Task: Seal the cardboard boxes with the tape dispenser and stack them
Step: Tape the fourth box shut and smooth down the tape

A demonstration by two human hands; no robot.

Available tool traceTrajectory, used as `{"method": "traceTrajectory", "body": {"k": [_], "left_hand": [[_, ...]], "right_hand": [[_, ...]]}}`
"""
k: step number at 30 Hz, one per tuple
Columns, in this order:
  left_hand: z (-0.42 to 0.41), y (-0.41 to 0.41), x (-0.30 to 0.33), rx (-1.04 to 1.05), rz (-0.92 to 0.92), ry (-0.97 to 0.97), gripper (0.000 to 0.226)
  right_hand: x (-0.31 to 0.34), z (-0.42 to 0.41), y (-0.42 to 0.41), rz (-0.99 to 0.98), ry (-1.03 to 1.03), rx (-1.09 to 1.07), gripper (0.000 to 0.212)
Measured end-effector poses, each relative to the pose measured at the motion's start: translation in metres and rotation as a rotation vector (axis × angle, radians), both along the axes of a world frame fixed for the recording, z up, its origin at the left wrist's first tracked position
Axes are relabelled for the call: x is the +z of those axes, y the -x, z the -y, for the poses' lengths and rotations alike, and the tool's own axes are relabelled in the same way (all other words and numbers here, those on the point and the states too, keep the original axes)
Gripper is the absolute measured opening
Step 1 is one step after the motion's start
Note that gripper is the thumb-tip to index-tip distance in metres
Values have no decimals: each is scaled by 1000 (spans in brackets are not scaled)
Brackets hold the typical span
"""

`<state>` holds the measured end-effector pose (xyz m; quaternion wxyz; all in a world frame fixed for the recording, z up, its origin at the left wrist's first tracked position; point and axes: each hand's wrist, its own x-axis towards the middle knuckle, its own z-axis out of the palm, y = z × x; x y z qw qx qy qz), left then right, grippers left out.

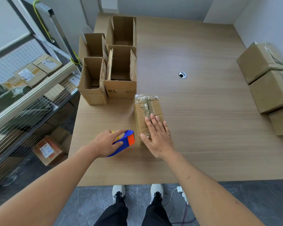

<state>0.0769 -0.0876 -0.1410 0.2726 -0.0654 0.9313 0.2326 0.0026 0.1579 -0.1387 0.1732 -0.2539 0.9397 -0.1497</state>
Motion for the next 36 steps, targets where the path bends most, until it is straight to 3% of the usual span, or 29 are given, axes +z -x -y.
{"method": "traceTrajectory", "body": {"k": [4, 10, 17, 22, 29, 36], "left_hand": [[-10, -1, -12, 10, -114, 112, 70], [-18, -1, -28, 55, -68, 95, 78], [-16, 4, -11, 16, -26, 154, 63], [-9, 7, -8, 32, -51, 172, 52], [-3, 14, -8, 24, -85, 102, 49], [-6, 18, 7, -50, -199, 43, 44]], "right_hand": [[-1, 1, -2, -31, 1, 2, 83], [-1, 13, -7, -103, -2, -78, 82], [-6, 37, -17, -313, -139, -157, 74], [-12, 49, -18, -349, -261, -164, 78], [-19, 50, -19, -388, -307, -156, 98], [10, 39, -14, -128, -321, -85, 143]]}}
